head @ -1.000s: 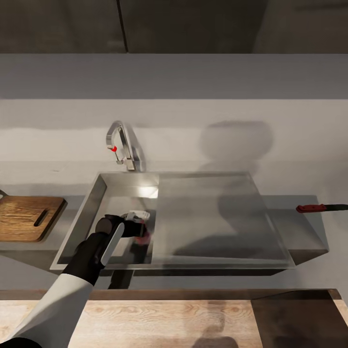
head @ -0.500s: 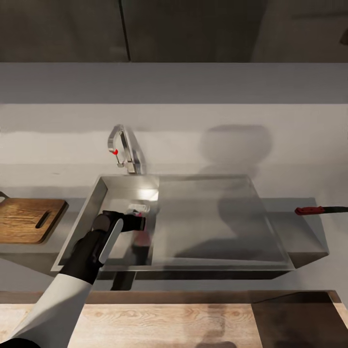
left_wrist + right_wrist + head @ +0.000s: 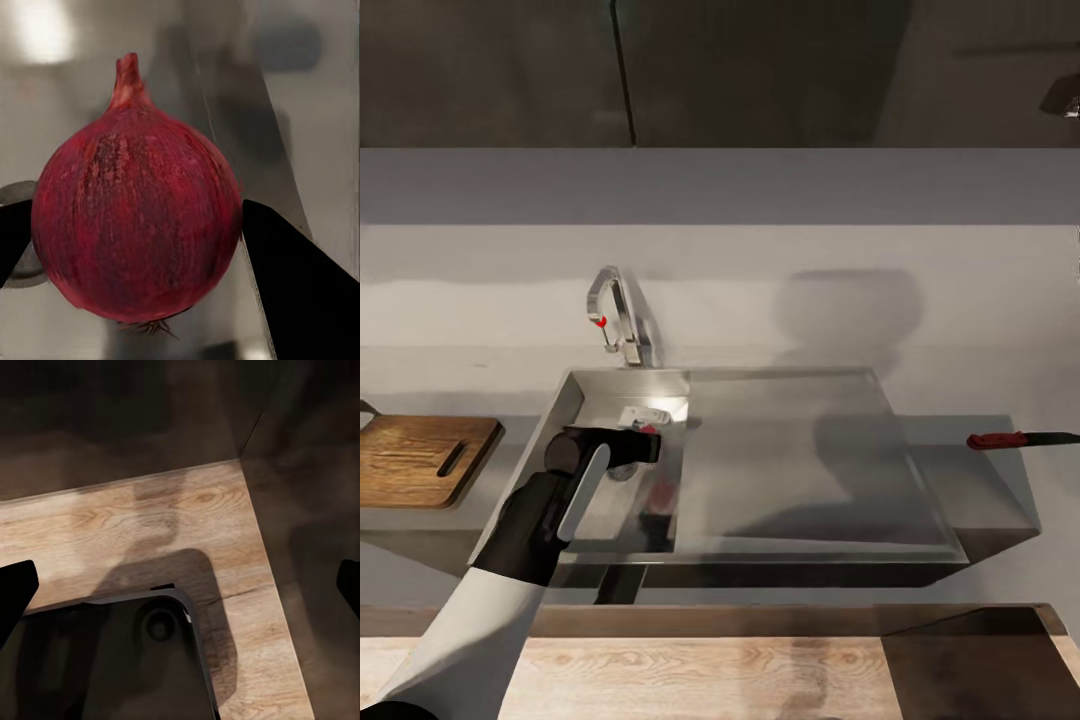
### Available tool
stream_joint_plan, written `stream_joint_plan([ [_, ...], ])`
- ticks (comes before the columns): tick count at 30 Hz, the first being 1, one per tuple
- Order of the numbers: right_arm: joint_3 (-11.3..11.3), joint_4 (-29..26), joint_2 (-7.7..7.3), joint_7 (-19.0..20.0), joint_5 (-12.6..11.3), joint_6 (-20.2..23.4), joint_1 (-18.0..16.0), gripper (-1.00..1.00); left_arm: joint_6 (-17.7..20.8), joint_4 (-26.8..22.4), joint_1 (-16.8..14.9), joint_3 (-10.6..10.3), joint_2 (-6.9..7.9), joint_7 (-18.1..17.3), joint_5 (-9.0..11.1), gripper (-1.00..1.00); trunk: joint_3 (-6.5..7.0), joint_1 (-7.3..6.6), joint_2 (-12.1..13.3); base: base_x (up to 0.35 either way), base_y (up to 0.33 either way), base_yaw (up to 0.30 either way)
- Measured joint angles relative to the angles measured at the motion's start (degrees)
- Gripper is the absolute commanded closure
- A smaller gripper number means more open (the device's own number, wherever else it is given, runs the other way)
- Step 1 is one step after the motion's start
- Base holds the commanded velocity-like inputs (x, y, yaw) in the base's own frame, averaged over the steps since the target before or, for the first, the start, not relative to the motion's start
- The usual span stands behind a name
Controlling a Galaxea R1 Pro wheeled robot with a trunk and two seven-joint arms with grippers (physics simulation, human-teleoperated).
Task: In the kitchen, take the Vidalia onion out of the sink, dice it on the chopping board with the paring knife, put the diced onion into the bowl on the countertop, then place both the paring knife and the chopping board into the sink.
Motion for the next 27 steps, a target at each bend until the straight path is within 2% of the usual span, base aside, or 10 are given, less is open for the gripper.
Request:
stream_joint_plan([
  [10,0.0,0.0,0.0,0.0,0.0,0.0,0.0,-1.0,0.0,-2.5,0.0,0.0,0.14,0.0,0.0,1.0,0.9,0.02,0.0,-0.032,0.0,0.0],
  [20,-0.1,1.1,0.0,0.0,0.0,0.0,0.0,-1.0,0.0,-6.2,0.0,0.1,1.09,0.0,0.1,1.0,1.81,0.03,0.0,-0.295,0.002,0.0],
  [27,-0.1,1.4,-0.01,0.0,0.0,0.0,0.0,-1.0,0.1,-8.5,0.0,0.1,1.34,0.0,0.1,1.0,2.45,0.03,0.0,-0.307,0.099,0.0],
])
